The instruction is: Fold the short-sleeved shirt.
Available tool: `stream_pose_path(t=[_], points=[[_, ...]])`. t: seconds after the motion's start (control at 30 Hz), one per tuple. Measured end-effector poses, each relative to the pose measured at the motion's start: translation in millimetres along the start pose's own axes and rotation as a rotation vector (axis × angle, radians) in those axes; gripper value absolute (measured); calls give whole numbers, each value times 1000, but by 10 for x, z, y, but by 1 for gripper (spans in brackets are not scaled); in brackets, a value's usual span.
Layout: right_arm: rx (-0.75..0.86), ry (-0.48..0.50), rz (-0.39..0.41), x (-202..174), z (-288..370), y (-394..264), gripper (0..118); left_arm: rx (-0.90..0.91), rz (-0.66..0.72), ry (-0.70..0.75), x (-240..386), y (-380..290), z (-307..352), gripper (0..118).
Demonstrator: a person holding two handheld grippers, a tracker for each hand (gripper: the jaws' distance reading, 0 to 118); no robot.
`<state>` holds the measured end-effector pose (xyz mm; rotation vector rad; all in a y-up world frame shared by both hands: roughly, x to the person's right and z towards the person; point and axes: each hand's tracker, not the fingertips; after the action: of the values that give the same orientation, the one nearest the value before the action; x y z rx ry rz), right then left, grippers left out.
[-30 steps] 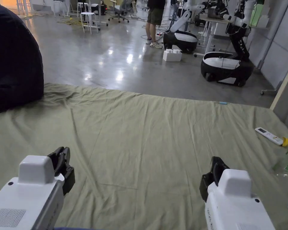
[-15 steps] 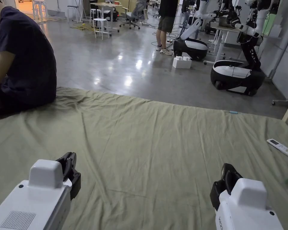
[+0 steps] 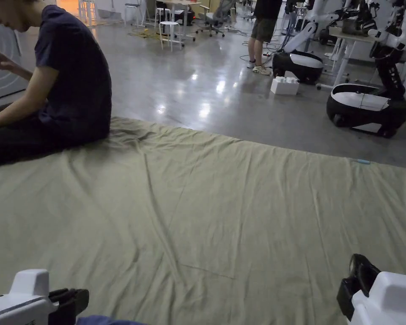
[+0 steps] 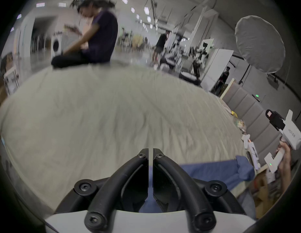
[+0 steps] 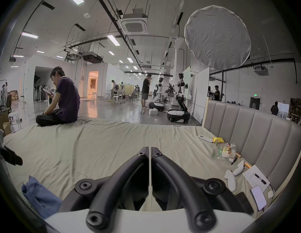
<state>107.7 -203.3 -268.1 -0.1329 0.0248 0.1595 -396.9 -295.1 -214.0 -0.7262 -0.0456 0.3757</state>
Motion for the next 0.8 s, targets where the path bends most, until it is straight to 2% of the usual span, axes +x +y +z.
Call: stream_pose_path(t=[0.07, 0.13, 0.17, 0.23, 0.3, 0.43, 0.57, 0.7, 0.77, 0.8], points=[[-32, 4, -11, 5, -17, -41, 3, -55, 38, -45, -198, -55, -81, 20], [-46, 11, -10, 4, -23, -75, 3, -95, 96, -58, -253, -125, -113, 50], [-56, 15, -11, 5, -28, -92, 3, -117, 119, -78, -304, -138, -147, 60], [-72, 19, -8, 1, -24, -125, 3, -160, 176, -88, -400, -165, -218, 64], [-85, 19, -6, 1, -16, -146, 3, -177, 209, -103, -466, -200, -243, 73], [-96, 15, 1, -3, 1, -169, 3, -254, 326, -232, -689, -287, -367, 84], [-111, 21, 2, -12, 2, -212, 3, -236, 331, -369, -765, -358, -389, 85], [-123, 28, 3, -36, 8, -238, 3, -339, 456, -491, -771, -414, -507, 83], [-129, 32, -2, -41, 4, -262, 3, -343, 438, -504, -703, -445, -539, 77], [-132, 33, -5, -46, 4, -269, 3, -346, 430, -506, -720, -451, -586, 62]])
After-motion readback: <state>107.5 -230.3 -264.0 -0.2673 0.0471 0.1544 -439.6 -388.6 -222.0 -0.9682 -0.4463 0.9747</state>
